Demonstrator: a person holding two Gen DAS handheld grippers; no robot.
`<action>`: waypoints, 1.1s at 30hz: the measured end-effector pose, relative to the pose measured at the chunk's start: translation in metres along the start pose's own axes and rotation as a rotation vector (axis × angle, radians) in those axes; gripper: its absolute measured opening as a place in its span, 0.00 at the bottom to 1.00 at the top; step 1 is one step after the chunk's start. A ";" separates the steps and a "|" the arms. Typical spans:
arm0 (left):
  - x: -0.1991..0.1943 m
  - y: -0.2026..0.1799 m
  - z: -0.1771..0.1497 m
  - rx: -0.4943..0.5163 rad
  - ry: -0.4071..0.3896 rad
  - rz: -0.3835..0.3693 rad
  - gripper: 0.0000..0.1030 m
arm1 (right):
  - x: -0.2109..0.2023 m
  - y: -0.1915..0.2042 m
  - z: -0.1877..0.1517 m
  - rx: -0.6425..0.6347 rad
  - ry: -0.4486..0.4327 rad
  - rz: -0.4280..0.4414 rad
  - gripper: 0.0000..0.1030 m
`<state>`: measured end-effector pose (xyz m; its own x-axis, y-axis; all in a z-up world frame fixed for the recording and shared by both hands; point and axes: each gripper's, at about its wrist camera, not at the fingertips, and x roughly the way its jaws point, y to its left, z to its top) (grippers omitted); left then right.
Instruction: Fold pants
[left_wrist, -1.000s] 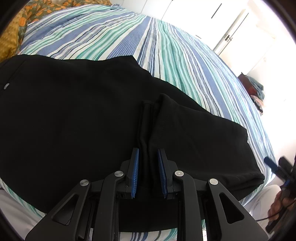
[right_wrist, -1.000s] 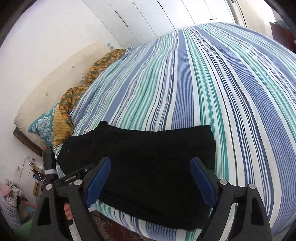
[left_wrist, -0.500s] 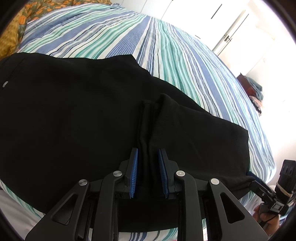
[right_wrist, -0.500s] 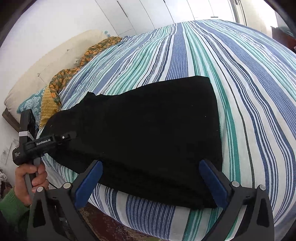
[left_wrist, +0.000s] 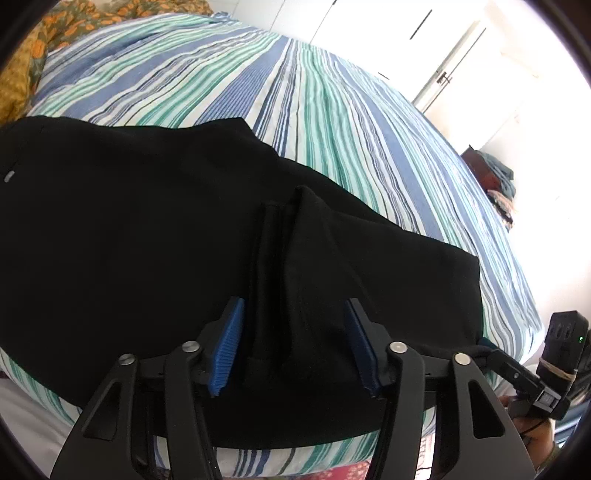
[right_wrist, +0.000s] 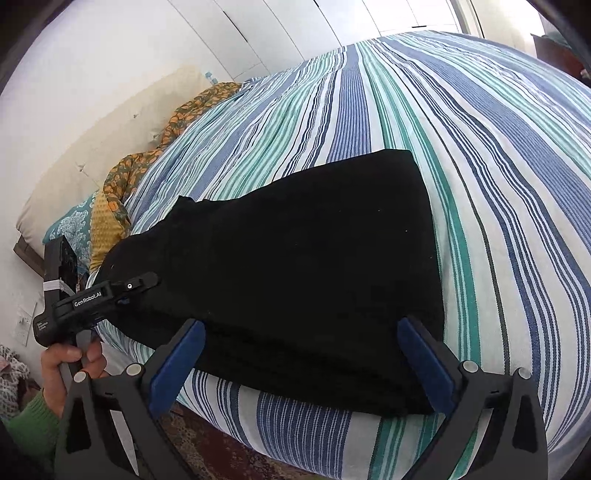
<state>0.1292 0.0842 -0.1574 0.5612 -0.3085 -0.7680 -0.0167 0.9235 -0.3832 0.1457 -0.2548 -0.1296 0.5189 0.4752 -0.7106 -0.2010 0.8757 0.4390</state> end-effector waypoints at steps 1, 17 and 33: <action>-0.003 -0.003 0.000 0.012 -0.012 0.006 0.65 | 0.000 0.000 0.000 0.003 0.000 0.001 1.00; -0.012 0.000 0.006 -0.007 -0.071 0.031 0.66 | 0.006 0.009 -0.003 -0.076 0.027 -0.064 1.00; -0.018 0.004 0.007 -0.033 -0.101 0.056 0.66 | 0.008 0.011 -0.005 -0.100 0.027 -0.078 1.00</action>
<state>0.1247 0.0955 -0.1415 0.6388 -0.2309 -0.7339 -0.0764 0.9302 -0.3591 0.1433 -0.2406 -0.1331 0.5143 0.4059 -0.7555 -0.2434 0.9138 0.3253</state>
